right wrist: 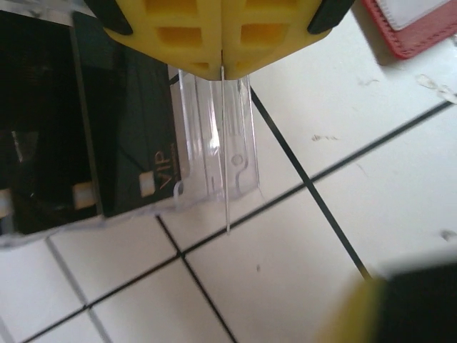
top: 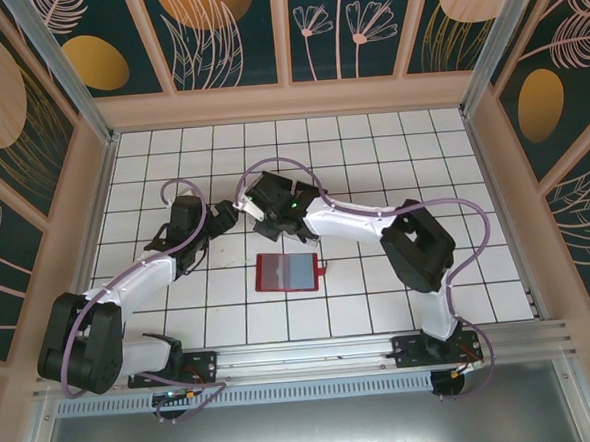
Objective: Put the credit cards into the card holder
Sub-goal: Pick up the credit card from the storage box, then move the card holder to the center of the table.
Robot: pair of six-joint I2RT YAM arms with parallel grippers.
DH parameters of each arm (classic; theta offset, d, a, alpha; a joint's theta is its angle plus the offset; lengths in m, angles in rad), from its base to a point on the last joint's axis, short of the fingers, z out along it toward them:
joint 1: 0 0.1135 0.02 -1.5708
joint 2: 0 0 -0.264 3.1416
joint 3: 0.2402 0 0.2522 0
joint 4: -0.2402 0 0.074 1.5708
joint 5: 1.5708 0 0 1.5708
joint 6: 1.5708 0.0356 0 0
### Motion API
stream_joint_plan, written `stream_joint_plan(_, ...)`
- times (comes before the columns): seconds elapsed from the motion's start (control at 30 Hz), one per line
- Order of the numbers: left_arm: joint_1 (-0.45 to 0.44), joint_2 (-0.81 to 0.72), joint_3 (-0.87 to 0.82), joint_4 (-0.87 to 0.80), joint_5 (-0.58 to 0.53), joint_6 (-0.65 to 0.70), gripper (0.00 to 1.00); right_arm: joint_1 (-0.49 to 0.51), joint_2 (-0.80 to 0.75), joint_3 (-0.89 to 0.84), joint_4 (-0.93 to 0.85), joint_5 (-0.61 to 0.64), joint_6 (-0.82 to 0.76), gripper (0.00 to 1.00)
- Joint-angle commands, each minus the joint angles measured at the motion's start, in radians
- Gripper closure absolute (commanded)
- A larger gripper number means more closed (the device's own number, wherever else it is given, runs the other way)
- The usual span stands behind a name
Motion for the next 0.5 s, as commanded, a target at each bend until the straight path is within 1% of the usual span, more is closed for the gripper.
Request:
stream_joint_plan(0.0,0.007,-0.002,0.008,0.023,0.015,0.000,0.02,0.021,-0.087,0.038,0.013,0.040,0.013,1.00)
stream_joint_plan(0.1,0.007,-0.015,0.004,0.011,0.012,0.005,0.02,0.027,-0.126,0.031,0.013,0.050,0.083,1.00)
stream_joint_plan(0.2,0.008,-0.040,-0.004,-0.001,0.010,0.015,0.02,0.036,-0.197,-0.020,0.039,0.032,0.214,1.00)
stream_joint_plan(0.33,0.007,-0.079,-0.023,-0.017,0.019,0.032,0.01,0.074,-0.342,-0.193,0.158,-0.026,0.456,1.00)
stream_joint_plan(0.47,0.002,-0.113,-0.049,-0.034,0.049,0.045,0.02,0.124,-0.459,-0.411,0.318,-0.030,0.759,1.00)
